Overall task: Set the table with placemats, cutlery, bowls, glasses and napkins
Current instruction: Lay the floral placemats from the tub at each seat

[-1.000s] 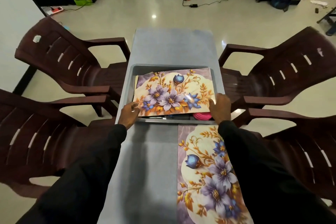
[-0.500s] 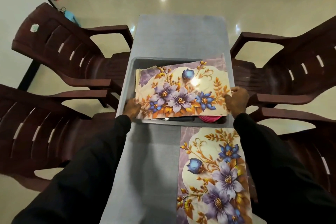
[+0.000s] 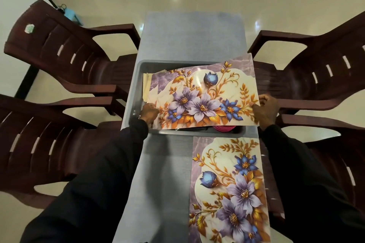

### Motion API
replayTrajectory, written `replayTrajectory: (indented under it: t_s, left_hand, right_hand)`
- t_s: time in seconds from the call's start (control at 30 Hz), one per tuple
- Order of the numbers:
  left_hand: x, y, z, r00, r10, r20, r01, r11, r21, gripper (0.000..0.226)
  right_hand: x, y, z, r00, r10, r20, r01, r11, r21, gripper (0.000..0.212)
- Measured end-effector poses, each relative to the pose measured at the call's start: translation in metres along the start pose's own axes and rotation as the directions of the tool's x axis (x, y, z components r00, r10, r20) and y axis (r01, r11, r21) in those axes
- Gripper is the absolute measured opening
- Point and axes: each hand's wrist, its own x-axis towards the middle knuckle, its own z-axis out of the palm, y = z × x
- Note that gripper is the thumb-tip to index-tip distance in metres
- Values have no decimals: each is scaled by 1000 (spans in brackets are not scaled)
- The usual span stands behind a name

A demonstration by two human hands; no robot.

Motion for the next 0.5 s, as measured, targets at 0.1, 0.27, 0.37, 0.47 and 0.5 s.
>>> replayTrajectory:
  t_s: [0.1, 0.27, 0.37, 0.47, 0.5]
  left_hand:
    - [2, -2, -4, 991, -100, 84, 117, 969, -220, 15]
    - [5, -2, -18, 995, -68, 71, 89, 932, -350, 15]
    - [-2, 6, -30, 1000, 4, 24, 5, 933, -359, 21]
    - [-9, 10, -44, 999, 37, -30, -45, 929, -368, 21]
    - [-15, 10, -51, 998, 46, -43, -59, 929, -366, 19]
  right_hand:
    - [-1, 3, -2, 1000, 13, -2, -13, 1000, 8, 14]
    - [-8, -7, -7, 999, -27, -23, 28, 999, 42, 14]
    - [-12, -18, -7, 999, -8, -47, 13, 995, 95, 14]
    - [-22, -30, -7, 999, -2, -40, 7, 992, 127, 18]
    - [-27, -32, -7, 999, -6, -37, 11, 992, 130, 20]
